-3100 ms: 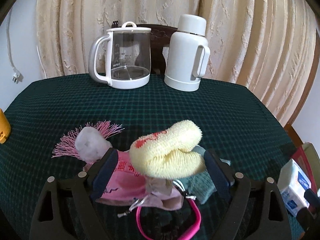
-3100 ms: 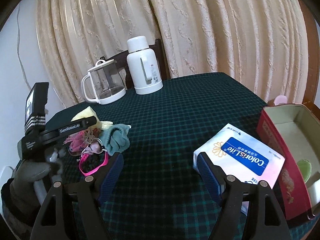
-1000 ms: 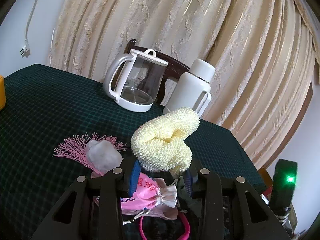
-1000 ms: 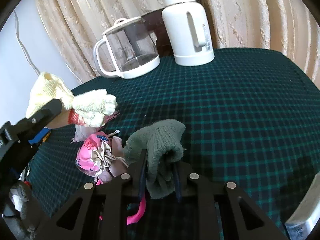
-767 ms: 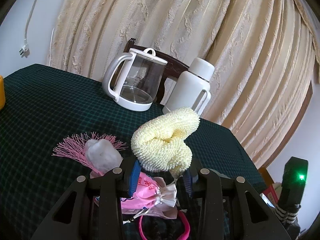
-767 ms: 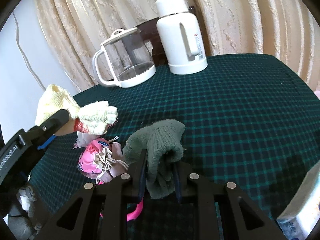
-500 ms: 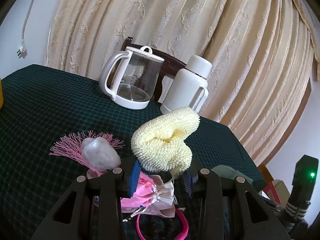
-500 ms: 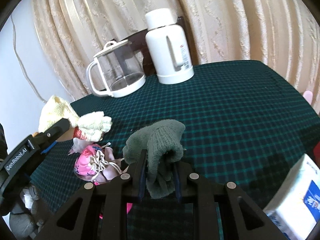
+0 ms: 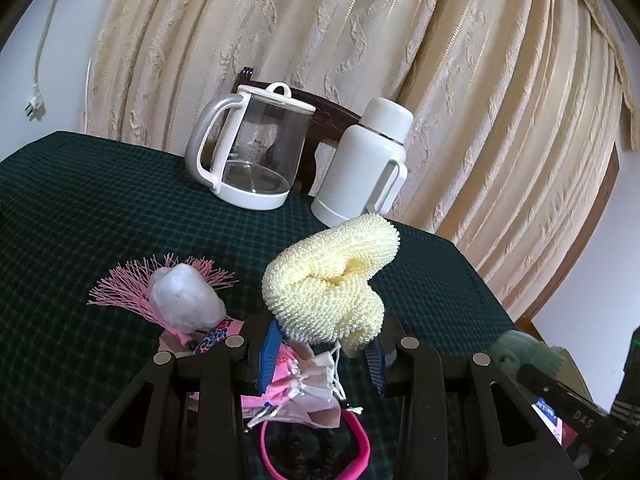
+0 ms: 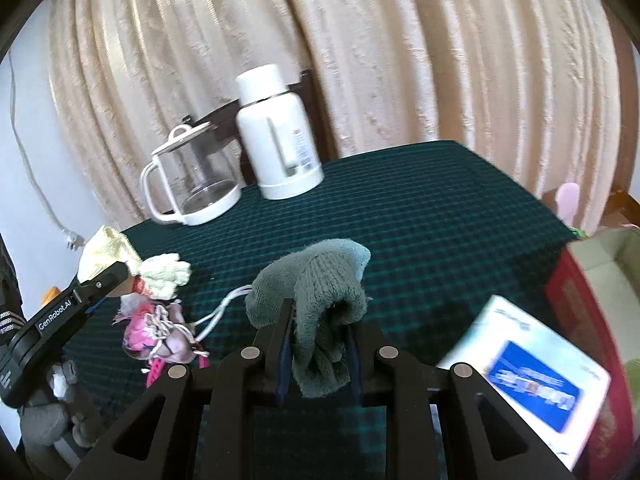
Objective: Organize soft objects
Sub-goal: 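Carry the sock into the tin box and open the right tool while the left tool holds the loofah, then lower the cream loofah into the tin box and open the left tool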
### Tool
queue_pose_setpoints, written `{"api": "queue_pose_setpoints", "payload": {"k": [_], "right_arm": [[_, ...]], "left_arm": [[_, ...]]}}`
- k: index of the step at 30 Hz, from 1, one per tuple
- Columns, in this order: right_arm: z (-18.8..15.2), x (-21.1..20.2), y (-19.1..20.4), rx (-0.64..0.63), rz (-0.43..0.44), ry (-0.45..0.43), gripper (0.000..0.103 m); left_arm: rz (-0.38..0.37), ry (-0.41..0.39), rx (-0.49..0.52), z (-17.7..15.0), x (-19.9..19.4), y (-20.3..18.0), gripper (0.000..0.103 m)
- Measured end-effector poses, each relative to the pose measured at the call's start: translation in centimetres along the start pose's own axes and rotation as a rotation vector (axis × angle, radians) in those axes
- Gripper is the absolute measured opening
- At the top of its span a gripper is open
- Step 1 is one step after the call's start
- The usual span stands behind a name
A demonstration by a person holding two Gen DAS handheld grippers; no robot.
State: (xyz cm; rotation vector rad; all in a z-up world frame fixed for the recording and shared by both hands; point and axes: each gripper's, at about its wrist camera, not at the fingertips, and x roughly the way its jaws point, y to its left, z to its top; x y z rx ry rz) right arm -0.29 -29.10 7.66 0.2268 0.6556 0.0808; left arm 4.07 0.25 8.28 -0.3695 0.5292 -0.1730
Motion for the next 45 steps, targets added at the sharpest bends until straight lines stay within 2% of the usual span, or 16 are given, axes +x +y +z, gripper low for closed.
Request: {"api": "queue_pose_setpoints", "payload": {"k": [14, 25, 28, 29, 30, 32, 33, 45], "right_arm": [[-0.4, -6.8, -8.1, 0.115, -0.183, -0.129, 0.026], [-1.7, -10.0, -14.9, 0.233, -0.333, -0.158, 0.026], [-2.1, -10.4, -16.7, 0.27, -0.393, -0.146, 0.03], [-2.3, -10.5, -17.4, 0.286, -0.41, -0.139, 0.033], [-2.5, -10.5, -18.1, 0.302, -0.423, -0.128, 0.041], [-3.0, -10.8, -19.5, 0.34, -0.432, -0.125, 0.055], [-3.2, -11.1, -19.9, 0.351, -0.43, -0.131, 0.057], [-4.4, -13.6, -22.2, 0.374, -0.399, -0.196, 0.057]], "left_arm": [[-0.083, 0.027, 0.045, -1.1, -1.1, -4.6, 0.038], [-0.149, 0.051, 0.108, -2.1, -1.9, -9.4, 0.038], [-0.166, 0.064, 0.133, -2.6, -2.0, -10.9, 0.038], [-0.172, 0.072, 0.144, -2.9, -2.0, -11.6, 0.038], [-0.176, 0.078, 0.152, -3.1, -1.9, -12.0, 0.038], [-0.189, 0.093, 0.168, -3.5, -1.7, -13.0, 0.038], [-0.197, 0.101, 0.176, -3.8, -1.6, -13.6, 0.038], [-0.309, 0.158, 0.295, -6.2, -1.5, -21.1, 0.038]]}}
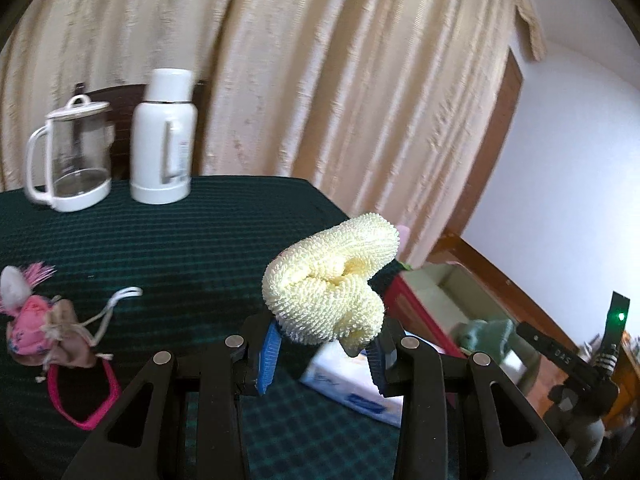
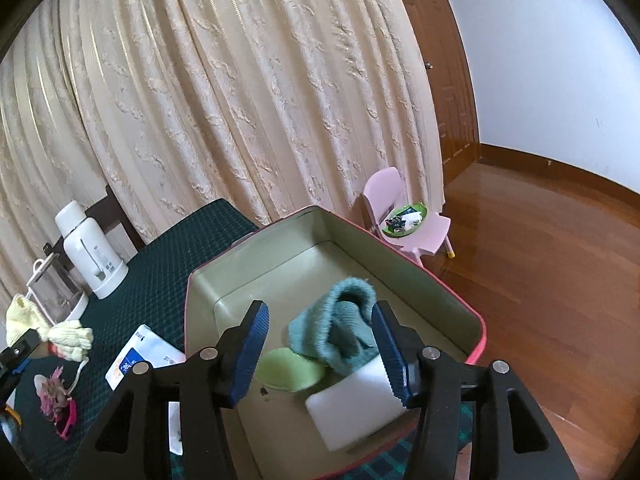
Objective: Organize soft objects
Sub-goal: 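Lower the cream loofah into the tin box and open the left tool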
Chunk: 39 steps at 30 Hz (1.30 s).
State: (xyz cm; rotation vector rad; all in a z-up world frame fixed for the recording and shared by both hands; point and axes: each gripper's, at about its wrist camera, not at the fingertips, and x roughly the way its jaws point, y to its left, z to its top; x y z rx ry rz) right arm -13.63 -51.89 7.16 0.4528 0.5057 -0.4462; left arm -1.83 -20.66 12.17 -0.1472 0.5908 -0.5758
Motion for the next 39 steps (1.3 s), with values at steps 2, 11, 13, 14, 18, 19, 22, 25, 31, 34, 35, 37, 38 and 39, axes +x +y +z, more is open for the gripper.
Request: {"api": "queue_pose_setpoints", "payload": {"k": [2, 11, 13, 14, 18, 19, 22, 25, 31, 34, 35, 37, 38, 39], "right_arm": [[0.0, -0.1, -0.3, 0.009, 0.004, -0.011, 0.057], [0.2, -1.5, -1.5, 0.007, -0.012, -0.069, 0.057], [0.2, -1.8, -1.7, 0.005, -0.016, -0.08, 0.057], [0.2, -1.8, -1.8, 0.005, -0.017, -0.083, 0.057], [0.1, -2.1, -2.3, 0.011, -0.018, -0.089, 0.059], [0.1, -2.1, -2.4, 0.013, -0.02, -0.09, 0.059], [0.1, -2.1, -2.9, 0.022, -0.021, -0.09, 0.059], [0.1, -2.1, -3.3, 0.031, -0.025, -0.092, 0.059], [0.3, -2.2, -3.7, 0.042, -0.03, -0.095, 0.059], [0.3, -2.2, -3.8, 0.046, -0.029, -0.097, 0.059], [0.2, -2.2, -3.9, 0.048, -0.029, -0.095, 0.059], [0.2, -2.2, -4.0, 0.051, -0.028, -0.093, 0.059], [0.2, -2.2, -4.0, 0.051, -0.028, -0.093, 0.059], [0.2, -2.2, -4.0, 0.052, -0.028, -0.093, 0.059]], "left_arm": [[-0.019, 0.016, 0.026, -0.3, 0.6, -1.4, 0.038], [-0.161, 0.096, 0.121, -1.4, 3.2, -8.1, 0.038], [-0.188, 0.108, 0.141, -1.7, 3.6, -9.5, 0.038], [-0.201, 0.115, 0.15, -1.8, 3.8, -10.0, 0.038], [-0.242, 0.137, 0.183, -2.1, 4.7, -12.1, 0.038], [-0.248, 0.138, 0.19, -2.2, 4.8, -12.5, 0.038], [-0.262, 0.132, 0.226, -2.3, 4.9, -13.9, 0.039], [-0.282, 0.132, 0.241, -2.2, 5.1, -14.9, 0.04], [-0.326, 0.13, 0.267, -2.7, 4.9, -16.1, 0.053], [-0.359, 0.133, 0.267, -3.2, 4.5, -16.3, 0.062], [-0.373, 0.138, 0.266, -3.3, 4.5, -16.3, 0.062], [-0.394, 0.149, 0.26, -3.5, 4.5, -16.4, 0.066], [-0.407, 0.158, 0.254, -3.5, 4.7, -16.4, 0.066], [-0.416, 0.168, 0.246, -3.5, 4.8, -16.5, 0.066]]}}
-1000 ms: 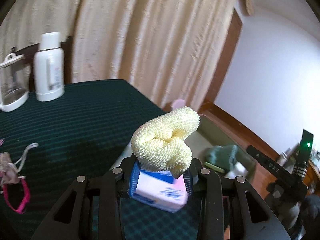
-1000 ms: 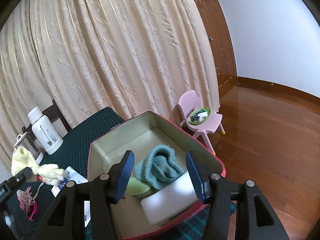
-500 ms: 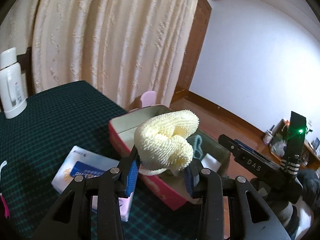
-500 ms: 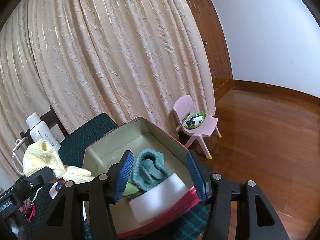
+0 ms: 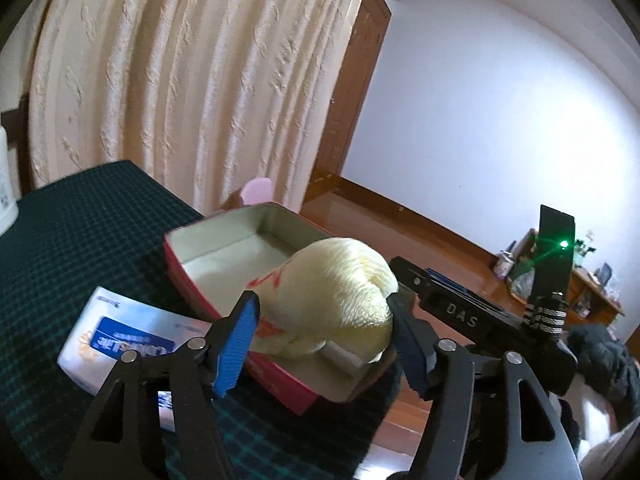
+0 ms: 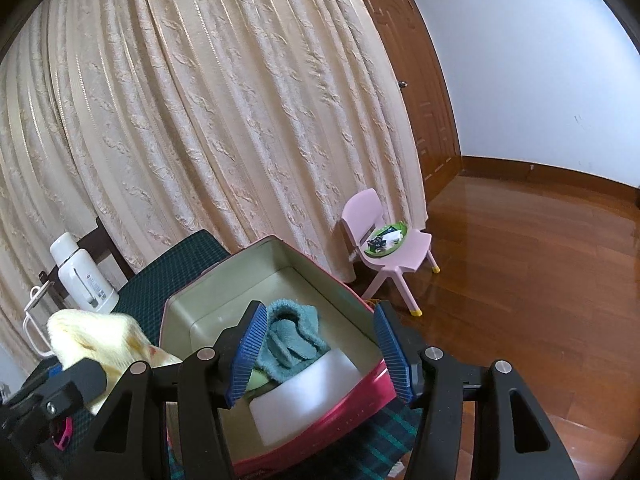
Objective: Organize soft objects
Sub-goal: 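Lower the cream loofah into the tin box and open the left tool, then move both tools back toward the remaining items on the table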
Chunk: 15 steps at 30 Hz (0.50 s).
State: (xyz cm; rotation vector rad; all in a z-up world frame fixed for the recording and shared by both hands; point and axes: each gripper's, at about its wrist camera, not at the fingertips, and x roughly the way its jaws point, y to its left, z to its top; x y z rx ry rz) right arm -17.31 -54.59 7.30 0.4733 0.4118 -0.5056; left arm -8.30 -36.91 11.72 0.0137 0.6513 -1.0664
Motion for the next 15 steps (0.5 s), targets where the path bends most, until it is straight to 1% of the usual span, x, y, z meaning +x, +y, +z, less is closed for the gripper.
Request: {"api": "queue_pose_setpoints", "payload": {"k": [4, 15], "right_arm": [[0.1, -0.2, -0.2, 0.005, -0.001, -0.006, 0.059], [0.1, -0.2, -0.1, 0.001, 0.009, -0.001, 0.059]], "left_arm": [[-0.004, 0.017, -0.016, -0.2, 0.3, 0.2, 0.066], [0.029, 0.007, -0.049, -0.6, -0.3, 1.1, 0.066]]}}
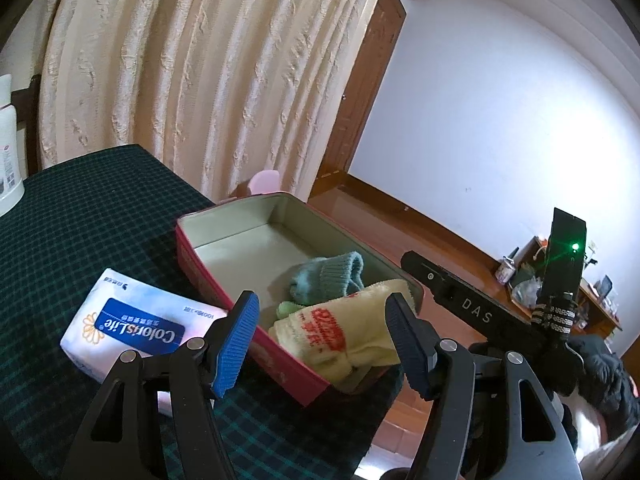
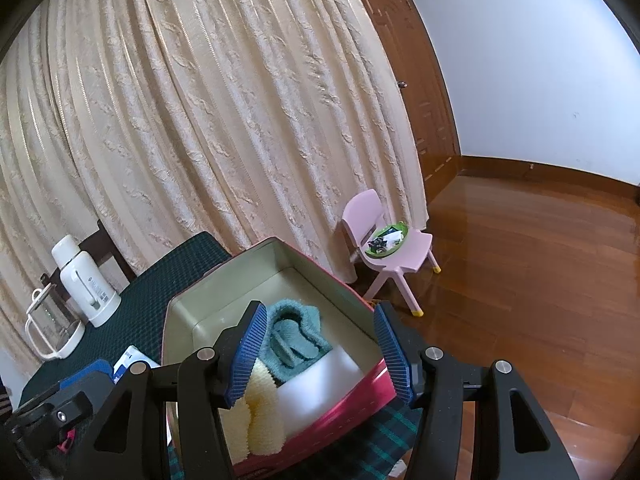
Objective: Organize soft objects
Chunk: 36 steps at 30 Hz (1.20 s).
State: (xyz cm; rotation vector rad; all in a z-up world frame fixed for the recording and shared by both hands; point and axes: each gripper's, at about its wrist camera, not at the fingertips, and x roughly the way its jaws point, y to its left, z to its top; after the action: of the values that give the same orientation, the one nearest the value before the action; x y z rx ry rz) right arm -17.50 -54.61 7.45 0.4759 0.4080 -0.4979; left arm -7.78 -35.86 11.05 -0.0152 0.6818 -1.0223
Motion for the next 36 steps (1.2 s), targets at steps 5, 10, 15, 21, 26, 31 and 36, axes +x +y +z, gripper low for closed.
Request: {"api": "queue_pose_setpoints", "payload": {"k": [5, 10, 15, 21, 26, 31, 36], "right_arm": [[-0.5, 0.7, 0.7, -0.034, -0.012, 0.03, 0.059], [-0.6, 1.3, 1.2, -0.083, -0.083, 0.052, 0.059], [-0.5, 2.0, 1.3, -0.095, -0.108, 0.077, 0.059], [0.1, 0.4, 2.3, -0.087, -0.066, 0.005, 0.059], [0.5, -1.1, 4.4, -0.11, -0.001, -0.067, 0.061], [0.4, -2.0, 6.8, -0.142, 0.084, -0.086, 0.062], [-0.8, -2.2, 10.3, -0.2, 0.193, -0.053, 0.063]], "left_arm": [[0.019, -0.01, -0.014, -0.1, -0.9, 0.5, 0.066], [0.057, -0.028, -0.021, -0.4, -2.3, 1.2, 0.067], [0.098, -0.056, -0.06, -0.7, -4.2, 2.9, 0.068], [0.148, -0.087, -0.117, -0.9, -6.2, 5.4, 0.069], [0.203, -0.116, -0.156, -1.3, -8.0, 7.5, 0.072], [0.258, -0.149, -0.201, -1.6, -10.2, 9.7, 0.074], [0.329, -0.174, -0.258, -2.4, -12.5, 12.5, 0.074]]}}
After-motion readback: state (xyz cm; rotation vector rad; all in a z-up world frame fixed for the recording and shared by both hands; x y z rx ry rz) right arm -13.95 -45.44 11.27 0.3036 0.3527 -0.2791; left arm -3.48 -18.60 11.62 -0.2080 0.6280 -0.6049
